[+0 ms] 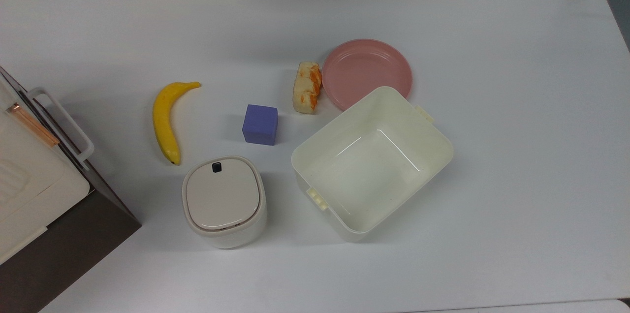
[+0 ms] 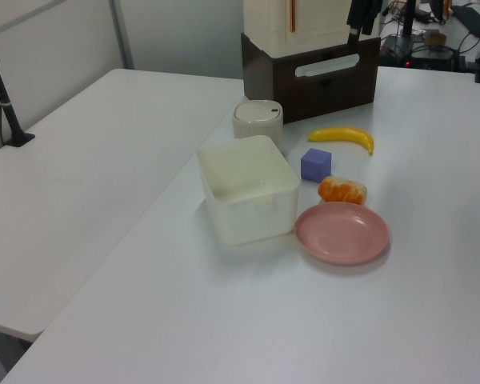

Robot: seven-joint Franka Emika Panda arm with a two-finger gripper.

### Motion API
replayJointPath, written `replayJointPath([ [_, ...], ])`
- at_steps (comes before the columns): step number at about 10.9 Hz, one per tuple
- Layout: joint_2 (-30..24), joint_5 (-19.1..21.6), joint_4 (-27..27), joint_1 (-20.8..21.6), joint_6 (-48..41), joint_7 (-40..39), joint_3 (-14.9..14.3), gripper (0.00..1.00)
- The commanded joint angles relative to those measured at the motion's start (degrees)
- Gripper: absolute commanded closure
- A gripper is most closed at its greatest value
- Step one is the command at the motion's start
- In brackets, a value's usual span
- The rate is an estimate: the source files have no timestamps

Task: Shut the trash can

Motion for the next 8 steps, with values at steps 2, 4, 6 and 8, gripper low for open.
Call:
replayJointPath([
  [2,-1.66,0.88,-1.98,2.59,-3.55,2.31,-2.07,0.0],
  [4,-1.57,0.88,-1.27,2.59,-3.72,2.4,-2.16,0.0],
  [6,-1.57,0.88,-1.27,2.59,-3.72,2.32,-2.16,0.0],
  [8,-1.57,0.8,-1.36,2.59,-3.72,2.32,-2.16,0.0],
])
